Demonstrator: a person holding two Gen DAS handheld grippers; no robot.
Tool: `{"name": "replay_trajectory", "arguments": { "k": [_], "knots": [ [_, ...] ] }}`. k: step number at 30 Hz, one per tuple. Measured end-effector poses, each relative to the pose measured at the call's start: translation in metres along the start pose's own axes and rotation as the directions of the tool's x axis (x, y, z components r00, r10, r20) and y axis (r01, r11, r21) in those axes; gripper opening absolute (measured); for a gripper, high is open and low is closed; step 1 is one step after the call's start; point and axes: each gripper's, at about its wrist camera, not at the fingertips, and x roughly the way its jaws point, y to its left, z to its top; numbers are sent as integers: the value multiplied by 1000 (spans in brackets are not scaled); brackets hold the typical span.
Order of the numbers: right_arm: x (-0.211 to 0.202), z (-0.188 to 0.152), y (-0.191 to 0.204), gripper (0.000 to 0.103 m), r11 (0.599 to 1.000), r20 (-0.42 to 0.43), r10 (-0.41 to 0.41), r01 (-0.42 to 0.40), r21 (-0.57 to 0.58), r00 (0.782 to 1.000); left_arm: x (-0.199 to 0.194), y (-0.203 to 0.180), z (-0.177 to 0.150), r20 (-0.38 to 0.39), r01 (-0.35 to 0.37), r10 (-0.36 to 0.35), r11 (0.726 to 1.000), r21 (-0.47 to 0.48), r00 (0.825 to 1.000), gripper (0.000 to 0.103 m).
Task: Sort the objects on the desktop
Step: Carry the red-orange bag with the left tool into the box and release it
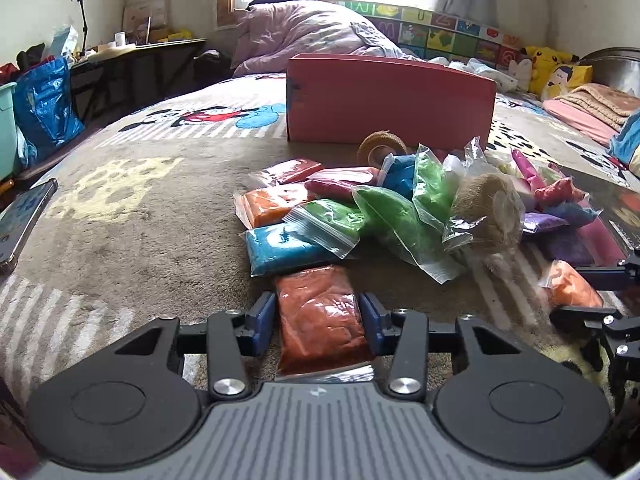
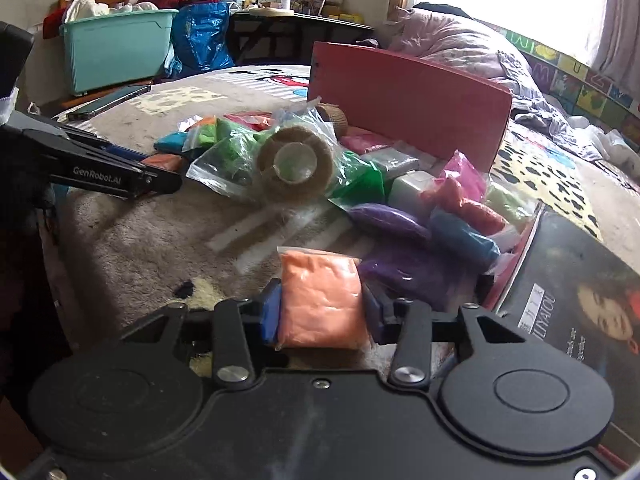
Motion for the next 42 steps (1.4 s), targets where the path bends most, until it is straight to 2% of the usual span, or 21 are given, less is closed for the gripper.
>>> {"name": "replay_trajectory", "arguments": {
  "k": [6,8,16,23,42],
  "knots": [
    [2,-4,-3,44,1000,14,4,-5,27,1000,1,-3,1,-4,-11,11,1000,18,1000,44],
    [4,-3,-5,44,999,15,13,-14,38,1000,-2,-3,3,-6,-8,8,1000,-2,1000,39],
    [6,2,-8,42,997,45,15,-18,72,999,-19,-3,15,-1,9,-9,997,-76,1000,38],
    [15,4,-13,44,994,23,29,-31,107,999,-28,-14,33,2,48,-48,994,-102,999,38],
    [24,9,-23,43,979,35,87,-92,183,996,19,-40,131,61,-62,59,996,61,996,38]
  ]
}}
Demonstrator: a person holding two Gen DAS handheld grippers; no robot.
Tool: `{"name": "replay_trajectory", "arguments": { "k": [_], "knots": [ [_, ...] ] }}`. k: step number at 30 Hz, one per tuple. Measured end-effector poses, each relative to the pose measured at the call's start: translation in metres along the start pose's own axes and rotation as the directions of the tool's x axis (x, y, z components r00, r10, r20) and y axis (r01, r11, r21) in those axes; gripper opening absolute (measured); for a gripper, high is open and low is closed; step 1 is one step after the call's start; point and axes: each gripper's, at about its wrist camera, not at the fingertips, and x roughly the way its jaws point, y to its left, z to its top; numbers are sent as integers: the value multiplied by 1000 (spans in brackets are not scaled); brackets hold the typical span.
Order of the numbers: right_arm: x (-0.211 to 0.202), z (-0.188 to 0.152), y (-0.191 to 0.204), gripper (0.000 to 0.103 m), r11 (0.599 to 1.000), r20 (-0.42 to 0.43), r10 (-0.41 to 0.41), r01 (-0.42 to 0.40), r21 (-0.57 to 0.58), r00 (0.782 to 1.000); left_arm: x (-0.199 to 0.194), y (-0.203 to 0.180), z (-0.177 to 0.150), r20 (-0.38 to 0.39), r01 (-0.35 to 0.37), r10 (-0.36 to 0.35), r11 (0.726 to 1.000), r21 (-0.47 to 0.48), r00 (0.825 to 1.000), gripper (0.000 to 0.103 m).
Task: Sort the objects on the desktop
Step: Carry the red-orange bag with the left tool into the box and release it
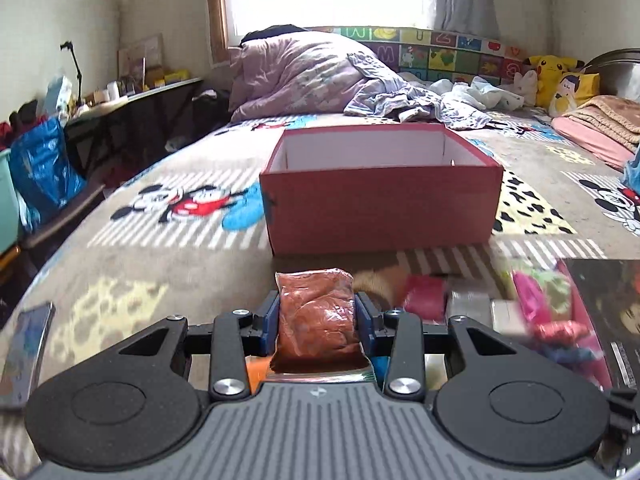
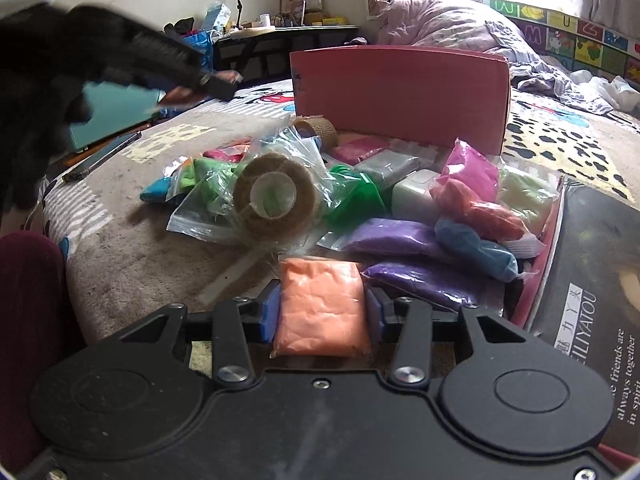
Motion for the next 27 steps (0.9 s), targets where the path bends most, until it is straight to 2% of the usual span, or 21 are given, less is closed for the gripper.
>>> {"name": "replay_trajectory", "arguments": {
  "k": [12,21,27],
  "knots": [
    [3,0,-4,44,1000,-2,15,-15,15,1000,23,-24,43,38,7,-10,997,79,999,38],
    [5,0,-6,45,1000,2,23,-23,13,1000,52,-21,102,90,75,-78,997,36,993,38],
    [7,-1,-6,45,999,9,27,-27,17,1000,96,-19,141,57,99,-98,995,-7,994,38]
  ]
}}
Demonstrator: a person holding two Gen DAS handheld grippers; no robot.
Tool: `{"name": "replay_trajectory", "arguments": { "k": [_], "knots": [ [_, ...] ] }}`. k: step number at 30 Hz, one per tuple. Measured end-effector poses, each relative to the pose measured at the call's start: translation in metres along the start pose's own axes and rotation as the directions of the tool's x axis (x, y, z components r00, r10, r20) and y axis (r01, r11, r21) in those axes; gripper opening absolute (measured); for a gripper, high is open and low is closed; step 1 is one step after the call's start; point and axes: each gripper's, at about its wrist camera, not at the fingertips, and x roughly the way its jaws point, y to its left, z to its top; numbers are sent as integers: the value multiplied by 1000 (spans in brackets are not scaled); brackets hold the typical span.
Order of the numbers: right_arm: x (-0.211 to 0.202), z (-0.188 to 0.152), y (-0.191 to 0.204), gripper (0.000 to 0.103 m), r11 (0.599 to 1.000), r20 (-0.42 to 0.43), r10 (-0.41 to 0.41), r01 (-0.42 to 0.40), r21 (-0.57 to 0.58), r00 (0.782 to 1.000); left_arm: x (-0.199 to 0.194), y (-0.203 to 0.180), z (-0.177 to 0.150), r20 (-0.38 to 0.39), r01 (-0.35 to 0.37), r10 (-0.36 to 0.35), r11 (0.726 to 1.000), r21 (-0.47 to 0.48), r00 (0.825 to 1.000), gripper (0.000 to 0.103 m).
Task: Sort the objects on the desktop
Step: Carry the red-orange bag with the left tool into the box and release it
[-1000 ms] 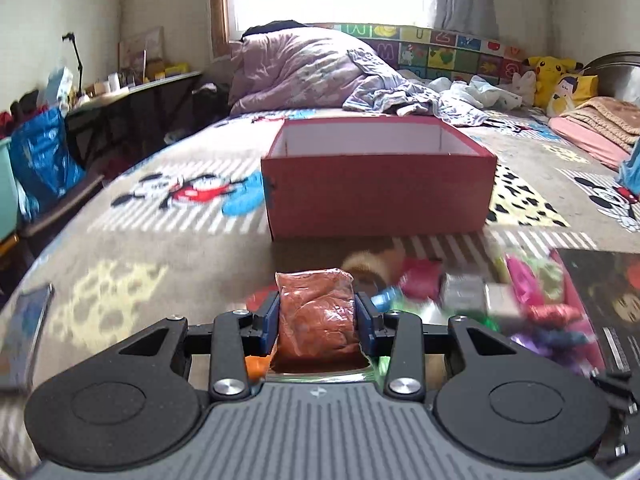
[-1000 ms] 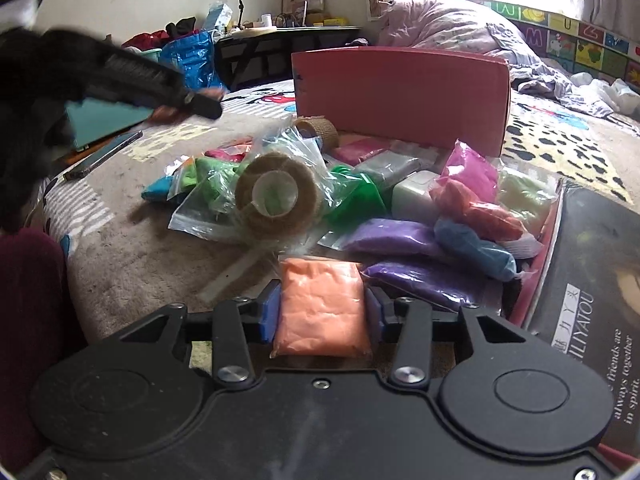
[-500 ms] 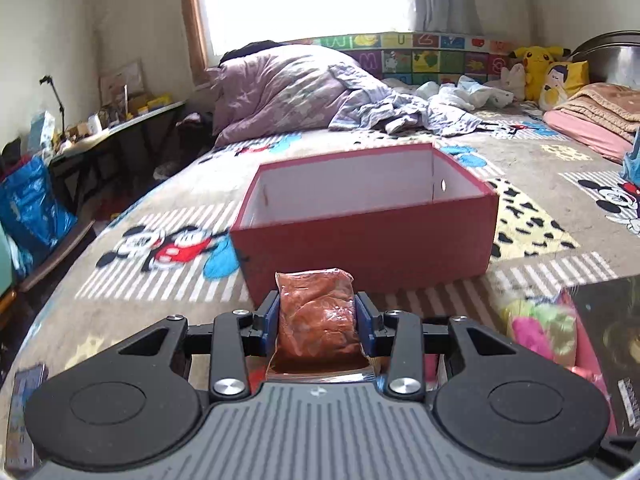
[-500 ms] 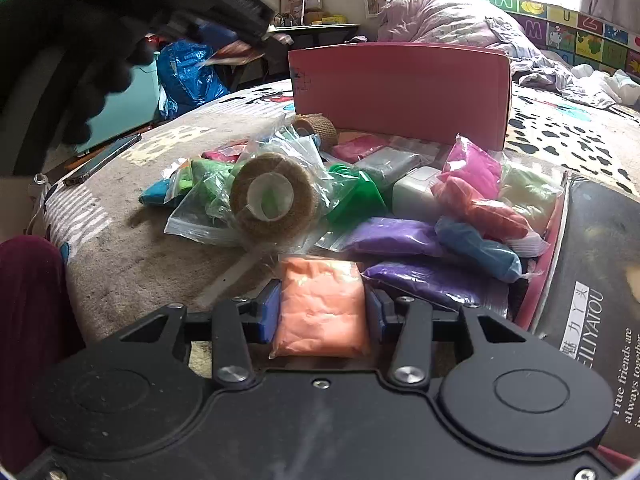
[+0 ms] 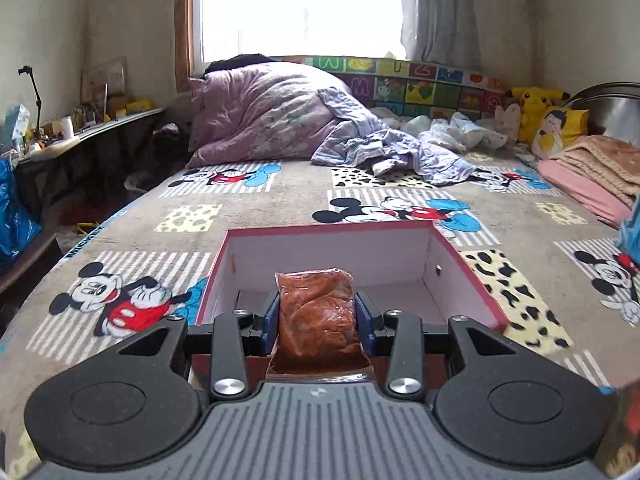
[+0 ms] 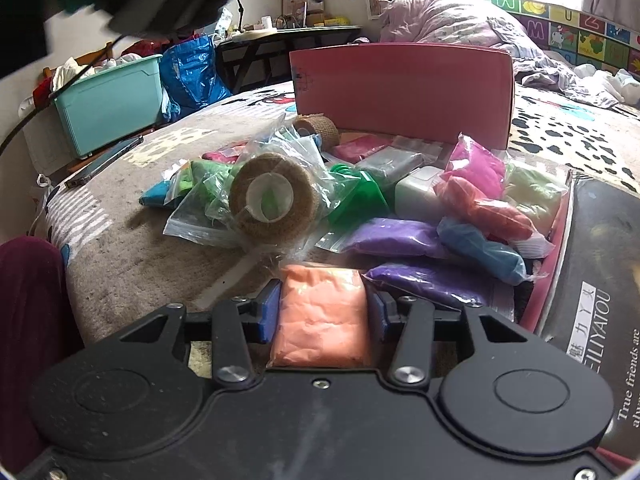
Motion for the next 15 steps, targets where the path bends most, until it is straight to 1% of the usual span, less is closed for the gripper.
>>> {"name": "replay_trajectory", "arguments": {
  "k": [2,5,8,13,15],
  "knots": [
    [1,0,0,45,1000,2,0,0,0,1000,20,-1,8,-24,-5,5,1000,0,1000,38],
    [2,1,0,46,1000,5,0,0,0,1000,49,0,15,-75,0,-2,1000,-25,997,38],
    [3,1,0,46,1000,6,1,-1,-5,1000,77,1,17,-141,10,-16,999,-42,990,38],
    [3,1,-1,46,1000,7,5,-5,-2,1000,119,3,11,-258,30,-48,997,-71,965,38],
    [3,1,-1,46,1000,7,5,-5,-3,1000,131,1,8,-295,25,-43,998,-64,954,38]
  ]
}}
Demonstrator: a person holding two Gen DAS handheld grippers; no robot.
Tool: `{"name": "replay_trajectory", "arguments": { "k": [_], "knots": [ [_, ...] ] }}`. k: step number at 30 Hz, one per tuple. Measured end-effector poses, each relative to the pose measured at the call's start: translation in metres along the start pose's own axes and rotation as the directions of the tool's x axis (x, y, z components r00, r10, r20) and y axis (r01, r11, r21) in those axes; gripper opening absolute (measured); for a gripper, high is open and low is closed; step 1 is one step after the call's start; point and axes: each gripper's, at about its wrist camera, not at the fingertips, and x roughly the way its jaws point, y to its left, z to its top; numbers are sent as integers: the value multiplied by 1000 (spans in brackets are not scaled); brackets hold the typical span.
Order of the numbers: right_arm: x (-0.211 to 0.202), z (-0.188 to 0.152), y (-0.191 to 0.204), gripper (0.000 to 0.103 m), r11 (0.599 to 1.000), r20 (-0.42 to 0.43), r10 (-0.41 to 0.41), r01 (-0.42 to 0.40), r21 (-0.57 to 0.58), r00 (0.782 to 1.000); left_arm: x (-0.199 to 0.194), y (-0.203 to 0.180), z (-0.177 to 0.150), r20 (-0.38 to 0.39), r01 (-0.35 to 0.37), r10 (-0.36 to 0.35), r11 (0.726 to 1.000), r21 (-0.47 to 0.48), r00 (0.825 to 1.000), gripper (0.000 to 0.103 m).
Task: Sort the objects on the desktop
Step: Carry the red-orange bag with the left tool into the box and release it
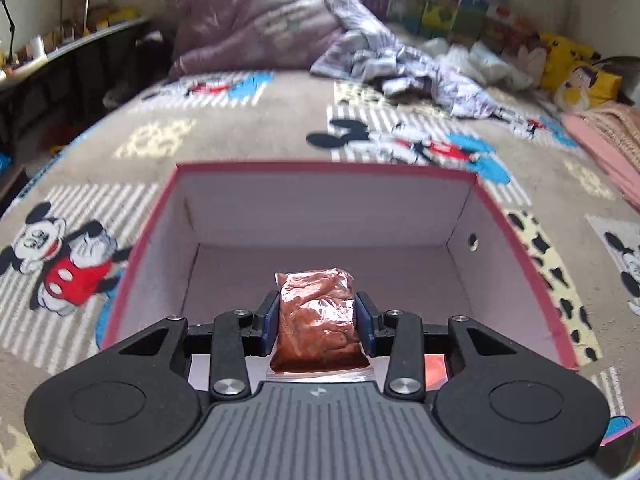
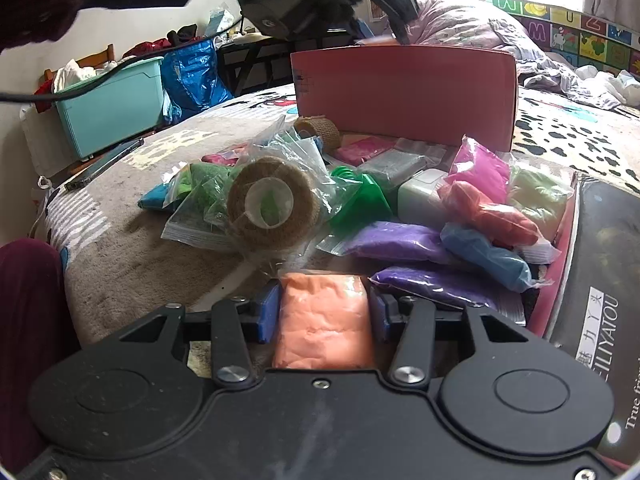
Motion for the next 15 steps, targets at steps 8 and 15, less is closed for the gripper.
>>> {"name": "replay_trajectory", "arguments": {
  "k": [8,15],
  "knots": [
    [0,0,0,47,1000,4,2,-2,-1,1000,40,-6,-2,-165,-24,35,998,65,986,38],
    [1,0,-1,47,1000,4,8,-8,4,1000,49,-1,-4,-203,-49,52,999,20,978,41]
  ]
}}
